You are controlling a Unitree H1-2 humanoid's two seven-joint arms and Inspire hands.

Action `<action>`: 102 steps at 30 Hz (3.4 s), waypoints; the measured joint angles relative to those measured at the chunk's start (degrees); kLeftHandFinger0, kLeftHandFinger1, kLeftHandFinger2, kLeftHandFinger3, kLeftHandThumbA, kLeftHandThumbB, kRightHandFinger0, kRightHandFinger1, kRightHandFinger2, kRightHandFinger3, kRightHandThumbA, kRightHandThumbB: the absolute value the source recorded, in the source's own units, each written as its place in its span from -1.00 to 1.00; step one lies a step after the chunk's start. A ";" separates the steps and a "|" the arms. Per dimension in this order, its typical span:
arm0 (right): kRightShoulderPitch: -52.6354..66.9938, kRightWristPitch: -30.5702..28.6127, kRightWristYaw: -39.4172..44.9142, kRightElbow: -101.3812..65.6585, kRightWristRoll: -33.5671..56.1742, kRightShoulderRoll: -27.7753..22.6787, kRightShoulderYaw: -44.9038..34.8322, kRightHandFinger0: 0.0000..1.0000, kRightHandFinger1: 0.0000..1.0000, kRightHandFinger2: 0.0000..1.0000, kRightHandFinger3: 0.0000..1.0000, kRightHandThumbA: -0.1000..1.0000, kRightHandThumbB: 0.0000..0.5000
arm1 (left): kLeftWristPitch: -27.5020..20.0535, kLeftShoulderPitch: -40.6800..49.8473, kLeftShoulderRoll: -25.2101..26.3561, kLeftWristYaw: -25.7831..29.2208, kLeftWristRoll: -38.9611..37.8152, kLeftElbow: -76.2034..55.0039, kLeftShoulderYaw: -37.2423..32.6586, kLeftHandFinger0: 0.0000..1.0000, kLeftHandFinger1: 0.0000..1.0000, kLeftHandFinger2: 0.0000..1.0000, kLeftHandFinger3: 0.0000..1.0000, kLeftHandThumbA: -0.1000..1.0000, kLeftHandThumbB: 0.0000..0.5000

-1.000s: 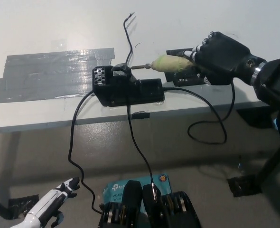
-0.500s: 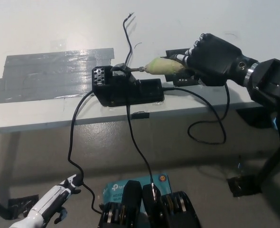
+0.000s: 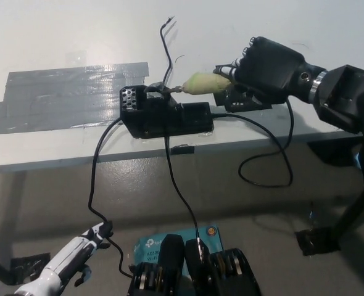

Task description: The robot uses its right hand to grab and lift the soldering gun kept on the middle of the table and puts it in its base

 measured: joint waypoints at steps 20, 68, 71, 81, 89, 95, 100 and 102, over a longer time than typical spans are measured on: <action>-9.81 -1.13 -11.07 18.87 -1.02 5.56 11.15 -1.00 -1.00 -0.52 -0.11 -0.75 -0.19 | 0.04 -1.61 -1.30 0.01 1.47 0.06 -2.05 0.82 0.88 0.96 1.00 1.00 -0.43; -11.94 2.08 -17.28 21.83 -3.21 10.43 15.85 -1.00 -1.00 -0.47 -0.67 -0.77 -0.37 | 0.08 -2.65 -3.48 -2.87 8.01 -0.01 -2.51 1.00 1.00 1.00 1.00 1.00 -0.22; -11.74 2.61 -17.36 21.13 -3.40 11.00 15.02 -1.00 -1.00 -0.40 -0.80 -0.81 -0.37 | 0.09 -2.62 -3.59 -2.89 8.20 -0.01 -2.41 1.00 1.00 1.00 1.00 1.00 -0.24; -8.41 7.17 -5.44 14.90 -2.48 11.13 10.15 1.00 1.00 1.00 1.00 0.12 1.00 | 0.03 -2.50 -3.68 -2.88 8.36 0.17 -2.42 1.00 1.00 1.00 1.00 1.00 -0.30; -7.01 11.43 3.38 10.48 -2.45 11.20 8.14 1.00 1.00 1.00 1.00 0.39 1.00 | 0.00 -2.27 -3.68 -2.87 8.37 0.27 -2.46 1.00 1.00 1.00 1.00 1.00 -0.25; -6.11 14.68 10.29 6.40 -2.31 11.29 6.77 1.00 1.00 1.00 1.00 0.42 1.00 | 0.00 -2.02 -3.67 -2.86 8.38 0.33 -2.52 1.00 0.99 0.96 1.00 1.00 -0.27; -5.20 17.44 15.95 2.93 -2.11 11.61 5.18 1.00 1.00 1.00 1.00 0.40 1.00 | 0.00 -1.68 -3.67 -2.86 8.38 0.33 -2.52 1.00 1.00 0.98 1.00 1.00 -0.24; -5.00 18.68 18.54 1.38 -1.95 11.96 4.36 1.00 1.00 1.00 1.00 0.39 1.00 | 0.00 -1.61 -3.67 -2.87 8.37 0.34 -2.52 1.00 1.00 0.98 1.00 1.00 -0.23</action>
